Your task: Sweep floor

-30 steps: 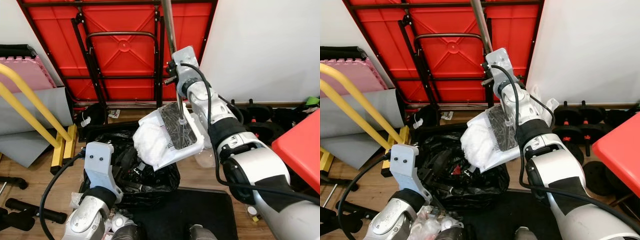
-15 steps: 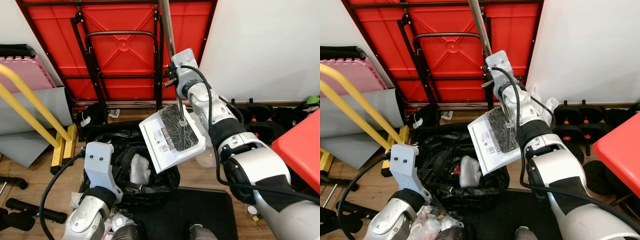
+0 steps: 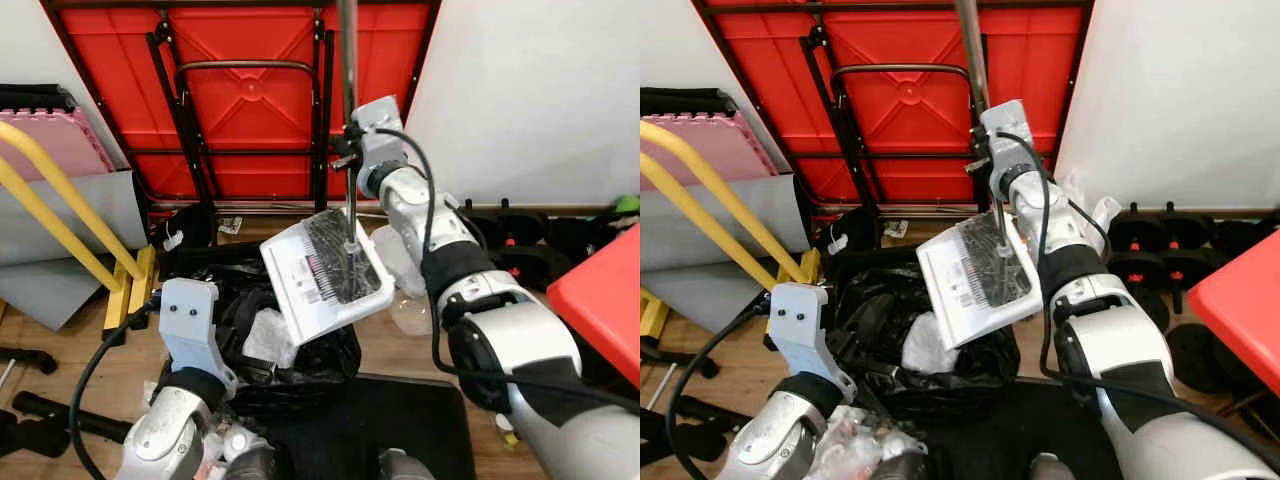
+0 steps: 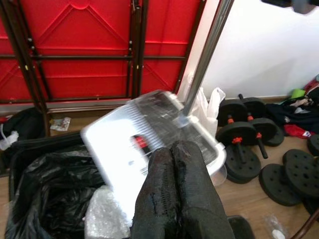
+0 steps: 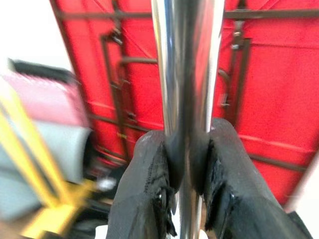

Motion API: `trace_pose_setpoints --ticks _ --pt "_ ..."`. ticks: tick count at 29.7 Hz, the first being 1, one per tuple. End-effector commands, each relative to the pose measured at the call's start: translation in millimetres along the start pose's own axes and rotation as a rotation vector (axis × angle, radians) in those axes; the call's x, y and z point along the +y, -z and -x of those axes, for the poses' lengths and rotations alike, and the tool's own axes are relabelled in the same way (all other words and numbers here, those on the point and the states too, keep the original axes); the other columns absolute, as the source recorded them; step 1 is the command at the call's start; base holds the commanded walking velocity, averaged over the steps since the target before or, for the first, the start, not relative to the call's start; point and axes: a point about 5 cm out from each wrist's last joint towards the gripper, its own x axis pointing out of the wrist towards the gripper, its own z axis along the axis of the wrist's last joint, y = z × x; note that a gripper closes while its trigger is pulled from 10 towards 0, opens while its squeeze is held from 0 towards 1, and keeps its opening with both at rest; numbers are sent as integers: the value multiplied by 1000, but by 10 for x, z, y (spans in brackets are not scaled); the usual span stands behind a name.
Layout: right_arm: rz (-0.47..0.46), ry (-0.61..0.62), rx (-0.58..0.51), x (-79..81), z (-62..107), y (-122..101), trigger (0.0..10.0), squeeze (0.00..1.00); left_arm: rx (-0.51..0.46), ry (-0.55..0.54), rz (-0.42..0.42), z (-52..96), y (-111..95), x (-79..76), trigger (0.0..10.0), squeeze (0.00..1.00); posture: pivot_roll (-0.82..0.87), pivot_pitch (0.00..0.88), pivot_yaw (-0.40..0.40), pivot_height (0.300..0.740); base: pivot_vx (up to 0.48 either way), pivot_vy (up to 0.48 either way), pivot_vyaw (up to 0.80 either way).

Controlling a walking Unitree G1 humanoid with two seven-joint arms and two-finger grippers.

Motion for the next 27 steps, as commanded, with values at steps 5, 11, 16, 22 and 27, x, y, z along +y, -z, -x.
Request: trace_pose_setpoints --ticks 5,11,16,22,27 --pt "-163 -172 -86 170 252 35 10000 0 11 -54 2 -37 50 99 10000 0 12 127 -9 740 0 0 0" --pt "-127 -180 -26 160 440 236 10000 0 12 -67 4 -68 69 138 10000 0 5 102 -3 740 0 0 0" --pt "-87 -161 29 131 679 429 10000 0 25 -70 16 -113 111 178 10000 0 -6 77 8 740 0 0 800" --pt "-73 -103 85 68 851 535 10000 0 33 -59 2 -184 135 213 10000 0 -16 59 21 740 0 0 533" --pt "-72 -105 114 94 933 529 10000 0 30 -39 8 -217 132 196 10000 0 -14 50 21 740 0 -275 91"
